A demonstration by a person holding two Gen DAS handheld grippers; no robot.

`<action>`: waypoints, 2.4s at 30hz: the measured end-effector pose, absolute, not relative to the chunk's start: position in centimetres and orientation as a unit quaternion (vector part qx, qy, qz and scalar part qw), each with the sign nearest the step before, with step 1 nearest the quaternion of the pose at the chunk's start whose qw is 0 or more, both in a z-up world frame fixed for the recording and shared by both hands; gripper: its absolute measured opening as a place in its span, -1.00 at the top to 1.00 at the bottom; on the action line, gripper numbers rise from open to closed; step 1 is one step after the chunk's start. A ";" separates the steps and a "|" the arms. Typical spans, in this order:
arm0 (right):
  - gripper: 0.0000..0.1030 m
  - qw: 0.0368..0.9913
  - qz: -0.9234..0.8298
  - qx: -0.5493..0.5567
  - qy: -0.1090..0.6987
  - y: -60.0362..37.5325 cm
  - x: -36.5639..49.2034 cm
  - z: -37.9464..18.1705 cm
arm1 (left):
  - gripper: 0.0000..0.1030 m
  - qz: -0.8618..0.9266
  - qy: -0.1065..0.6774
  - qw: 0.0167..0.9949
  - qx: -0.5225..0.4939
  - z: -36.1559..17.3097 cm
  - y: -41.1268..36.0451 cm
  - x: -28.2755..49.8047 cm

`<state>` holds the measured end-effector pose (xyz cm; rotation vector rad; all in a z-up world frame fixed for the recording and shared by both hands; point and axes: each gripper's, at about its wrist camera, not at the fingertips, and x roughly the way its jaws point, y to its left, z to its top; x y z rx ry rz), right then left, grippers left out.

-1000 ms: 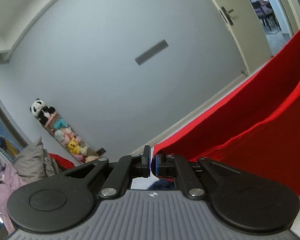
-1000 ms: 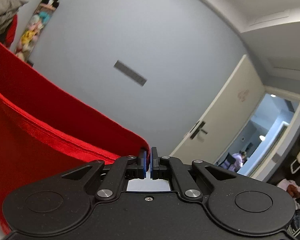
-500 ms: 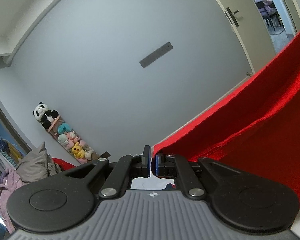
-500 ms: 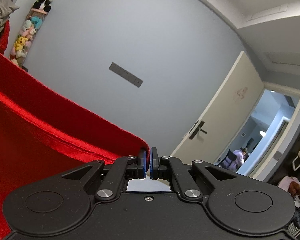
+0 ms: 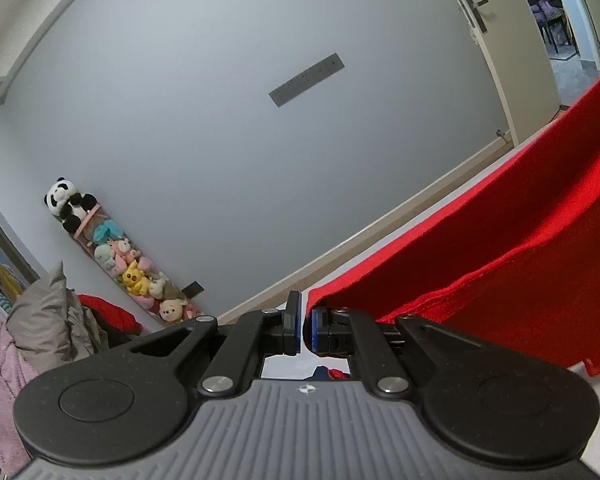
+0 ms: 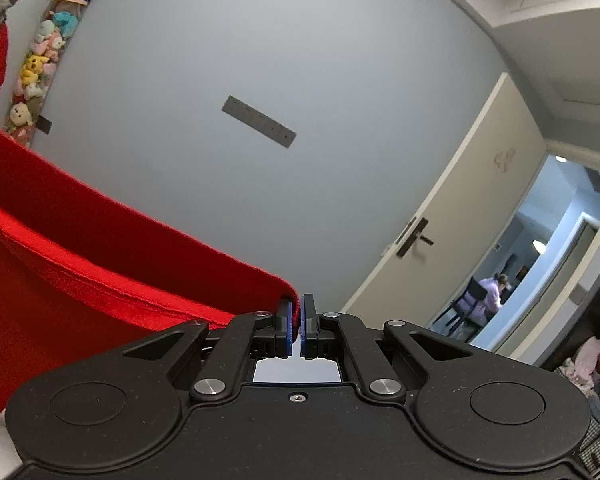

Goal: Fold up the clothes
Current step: 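Lift the red top high off the bed with both grippers by its hem, then lower the red top flat onto the bed and open both grippers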

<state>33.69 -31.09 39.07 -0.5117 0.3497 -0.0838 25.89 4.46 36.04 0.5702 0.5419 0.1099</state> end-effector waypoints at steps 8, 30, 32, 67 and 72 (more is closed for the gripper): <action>0.98 0.950 -0.050 -0.241 0.194 -31.6 41.2 36.7 | 0.90 0.058 0.278 0.918 0.275 33.5 4.1 31.7; 0.98 0.949 0.014 -0.190 0.251 -33.6 35.7 28.2 | 0.90 -0.010 0.338 0.906 0.254 26.8 5.8 24.9; 0.98 0.944 0.035 -0.183 0.272 -33.9 32.8 25.7 | 0.90 -0.030 0.354 0.900 0.254 24.7 6.2 22.2; 0.96 0.775 0.239 -0.204 0.548 -30.2 8.3 -1.4 | 0.89 -0.233 0.552 0.750 0.281 -0.3 6.7 -1.3; 0.83 0.769 0.243 -0.192 0.559 -30.2 8.0 -1.6 | 0.84 -0.227 0.577 0.736 0.273 -1.6 7.5 -2.2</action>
